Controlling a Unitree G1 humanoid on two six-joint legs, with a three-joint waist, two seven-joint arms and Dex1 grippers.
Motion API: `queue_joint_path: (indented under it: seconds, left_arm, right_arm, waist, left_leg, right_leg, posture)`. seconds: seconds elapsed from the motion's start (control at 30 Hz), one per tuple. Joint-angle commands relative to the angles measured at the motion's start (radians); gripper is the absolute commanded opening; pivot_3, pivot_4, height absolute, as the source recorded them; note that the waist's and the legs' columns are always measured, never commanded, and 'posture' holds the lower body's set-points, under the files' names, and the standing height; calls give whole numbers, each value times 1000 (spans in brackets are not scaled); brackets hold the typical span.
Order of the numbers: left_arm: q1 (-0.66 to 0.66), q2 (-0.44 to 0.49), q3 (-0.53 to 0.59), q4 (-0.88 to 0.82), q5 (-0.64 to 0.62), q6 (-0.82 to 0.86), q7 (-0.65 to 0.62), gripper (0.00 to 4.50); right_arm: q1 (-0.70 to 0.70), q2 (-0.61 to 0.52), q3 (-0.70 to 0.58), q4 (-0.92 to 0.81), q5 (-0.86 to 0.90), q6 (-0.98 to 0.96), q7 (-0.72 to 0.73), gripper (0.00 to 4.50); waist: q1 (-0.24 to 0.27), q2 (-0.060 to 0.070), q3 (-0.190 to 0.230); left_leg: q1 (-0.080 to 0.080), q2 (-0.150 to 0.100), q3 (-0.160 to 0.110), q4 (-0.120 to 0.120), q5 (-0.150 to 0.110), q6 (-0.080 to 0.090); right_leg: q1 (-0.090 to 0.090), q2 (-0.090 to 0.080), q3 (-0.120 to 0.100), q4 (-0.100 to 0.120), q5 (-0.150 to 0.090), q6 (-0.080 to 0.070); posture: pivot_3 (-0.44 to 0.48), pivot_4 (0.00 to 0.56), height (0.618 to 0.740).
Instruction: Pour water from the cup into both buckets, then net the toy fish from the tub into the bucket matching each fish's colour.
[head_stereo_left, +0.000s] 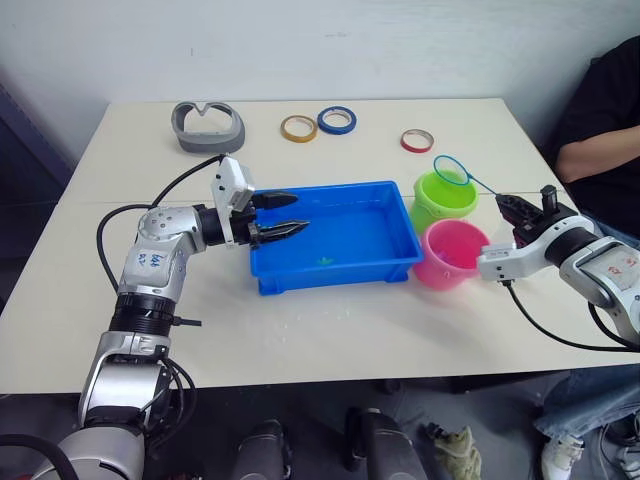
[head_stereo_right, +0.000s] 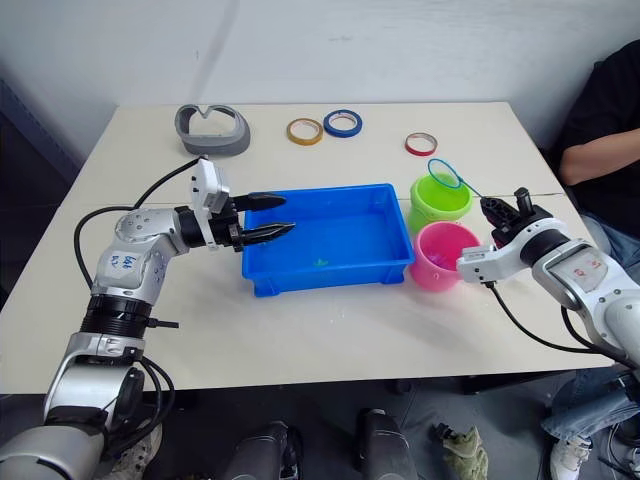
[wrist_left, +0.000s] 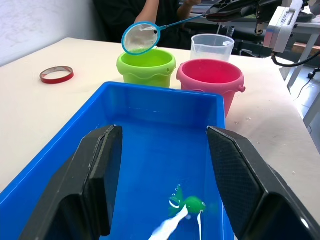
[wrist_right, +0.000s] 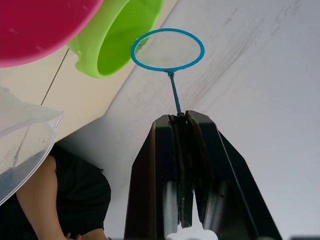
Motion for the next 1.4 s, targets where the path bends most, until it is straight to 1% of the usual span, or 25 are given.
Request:
queue_joint_path:
  seconds: [0.03, 0.1, 0.17, 0.27, 0.37, 0.47, 0.53, 0.63, 0.77, 0.97, 1.13, 1.27, 1.4]
  left_arm:
    - [-15, 4, 16, -15, -6, -15, 1, 2970]
    - [-14, 5, 17, -16, -7, -16, 0, 2970]
    - [-12, 14, 22, -15, -7, -13, -1, 2970]
    - [-5, 57, 40, -5, -7, -4, -12, 2970]
    - [4, 95, 47, -2, -12, 9, -27, 2970]
    - [29, 147, 51, -10, -14, 32, -62, 2970]
    - [48, 184, 58, -13, -15, 44, -79, 2970]
    - [72, 219, 70, -32, -24, 68, -93, 2970]
    - [121, 249, 96, -94, -50, 119, -94, 2970]
    - [176, 256, 118, -183, -70, 163, -65, 2970]
    - [212, 254, 120, -237, -73, 183, -49, 2970]
    - [222, 252, 122, -261, -78, 198, -42, 2970]
    - [214, 252, 119, -264, -81, 206, -40, 2970]
  right_arm:
    - [5, -11, -63, -21, 17, 13, 2, 0]
    - [7, 6, -85, -38, 58, 29, 26, 0]
    - [3, 41, -125, -72, 150, 54, 77, 0]
    - [-26, 111, -210, -168, 357, 134, 218, 0]
    - [-51, 152, -245, -244, 508, 249, 375, 0]
    - [-80, 197, -245, -321, 676, 396, 526, 0]
    - [-92, 222, -211, -357, 776, 478, 622, 0]
    - [-115, 245, -176, -380, 865, 550, 697, 0]
    - [-147, 284, -80, -326, 901, 525, 744, 0]
    - [-170, 335, 27, -234, 890, 436, 757, 0]
    - [-183, 369, 88, -169, 861, 366, 748, 0]
    - [-177, 406, 109, -165, 886, 364, 763, 0]
    - [-181, 458, 102, -191, 950, 428, 781, 0]
  waist:
    - [0, 0, 0]
    - [0, 0, 0]
    - [0, 0, 0]
    - [-3, 0, 0]
    - [-1, 0, 0]
    - [0, 0, 0]
    - [0, 0, 0]
    - [0, 0, 0]
    - [0, 0, 0]
    - [-1, 0, 0]
    - [-1, 0, 0]
    - [-1, 0, 0]
    - [-1, 0, 0]
  left_leg:
    - [0, 0, 0, 0, 0, 0]
    - [0, 0, 0, 0, 0, 0]
    - [0, 0, 0, 0, 0, 0]
    - [1, 0, 0, 0, 0, 0]
    - [1, 1, 0, 0, 1, -1]
    - [1, 0, -1, 1, 0, -1]
    - [1, 0, -2, 1, 0, 0]
    - [1, 0, -2, 1, 0, 1]
    - [0, -1, -3, 1, 0, 2]
    - [0, 0, -3, 1, 0, 2]
    - [0, 0, -2, 1, 0, 1]
    - [0, 0, -3, 1, 0, 1]
    - [0, 0, -3, 1, 0, 1]
  right_leg:
    - [0, 0, 0, 0, 0, 0]
    - [0, 0, 0, 0, 0, 0]
    - [0, 0, 0, 0, 0, 0]
    - [0, 1, 0, 1, 0, 0]
    - [0, 2, 0, 2, 0, 0]
    - [1, 1, 0, 2, 0, 0]
    - [1, 1, -1, 2, 0, 0]
    - [1, 0, -1, 6, 0, 0]
    - [1, -2, -2, 6, 0, 0]
    - [1, -2, -2, 7, 0, 0]
    - [1, -2, -2, 7, 0, 0]
    - [1, -2, -2, 7, 0, 0]
    - [1, -3, -2, 7, 0, -1]
  posture:
    - [0, 150, 713]
    - [0, 150, 713]
    - [0, 150, 713]
    - [0, 150, 713]
    - [0, 150, 713]
    - [0, 150, 713]
    - [0, 150, 713]
    - [0, 150, 713]
    - [0, 150, 713]
    - [0, 150, 713]
    - [0, 150, 713]
    - [0, 150, 713]
    - [0, 150, 713]
